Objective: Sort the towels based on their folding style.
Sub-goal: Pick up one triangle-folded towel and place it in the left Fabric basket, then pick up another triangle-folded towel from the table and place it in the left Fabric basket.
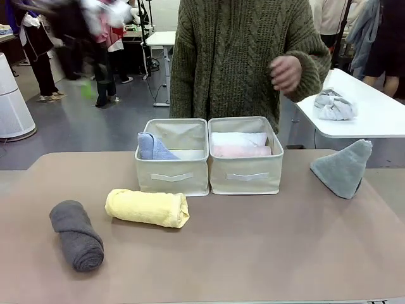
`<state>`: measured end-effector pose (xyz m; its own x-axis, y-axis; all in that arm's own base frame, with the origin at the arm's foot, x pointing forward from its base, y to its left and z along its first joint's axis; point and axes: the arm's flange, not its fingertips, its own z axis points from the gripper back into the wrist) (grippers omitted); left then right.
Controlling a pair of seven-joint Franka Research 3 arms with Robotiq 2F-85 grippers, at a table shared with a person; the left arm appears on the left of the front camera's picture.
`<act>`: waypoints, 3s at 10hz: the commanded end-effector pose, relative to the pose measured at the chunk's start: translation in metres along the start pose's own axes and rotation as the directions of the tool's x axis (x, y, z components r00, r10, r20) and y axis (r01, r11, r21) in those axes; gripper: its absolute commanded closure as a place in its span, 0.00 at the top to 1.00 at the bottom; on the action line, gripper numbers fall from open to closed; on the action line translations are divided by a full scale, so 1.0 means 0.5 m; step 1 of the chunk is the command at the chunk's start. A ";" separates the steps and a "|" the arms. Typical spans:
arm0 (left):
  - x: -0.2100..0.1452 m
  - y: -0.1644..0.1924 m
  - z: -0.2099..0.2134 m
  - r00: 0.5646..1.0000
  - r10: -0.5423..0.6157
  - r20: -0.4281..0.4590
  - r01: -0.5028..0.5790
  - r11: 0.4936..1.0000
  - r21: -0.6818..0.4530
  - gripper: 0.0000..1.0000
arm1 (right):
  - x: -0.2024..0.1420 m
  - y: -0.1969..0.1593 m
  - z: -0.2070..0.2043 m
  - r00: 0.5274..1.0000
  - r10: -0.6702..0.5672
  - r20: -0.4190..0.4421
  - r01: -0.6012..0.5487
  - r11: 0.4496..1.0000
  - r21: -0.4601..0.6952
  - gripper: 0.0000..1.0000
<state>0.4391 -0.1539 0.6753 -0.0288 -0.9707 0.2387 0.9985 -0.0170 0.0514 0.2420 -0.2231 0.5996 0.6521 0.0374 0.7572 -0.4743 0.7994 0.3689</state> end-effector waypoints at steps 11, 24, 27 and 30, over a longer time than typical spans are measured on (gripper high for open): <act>-0.526 -0.233 0.094 0.846 0.231 0.481 -0.295 0.953 0.061 1.00 | 0.000 -0.001 -0.004 1.000 0.011 0.017 -0.011 1.000 0.010 1.00; -0.820 -0.181 0.037 0.631 0.154 0.760 -0.374 0.919 0.124 1.00 | 0.000 -0.001 -0.004 1.000 0.011 0.017 -0.011 1.000 0.010 1.00; -0.794 -0.180 0.030 0.656 0.167 0.736 -0.327 0.942 0.078 1.00 | 0.060 0.086 -0.039 0.972 0.073 -0.225 -0.108 0.983 -0.146 1.00; -0.794 -0.180 0.030 0.656 0.167 0.736 -0.327 0.942 0.078 1.00 | 0.118 0.144 -0.170 0.916 0.024 -0.401 -0.173 0.925 -0.339 1.00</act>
<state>0.3643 0.2328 0.5914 0.1182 -0.4558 0.8822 0.9442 0.3267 0.0422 0.2863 -0.1154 0.6346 0.7766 0.3049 0.5513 -0.3994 0.9150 0.0566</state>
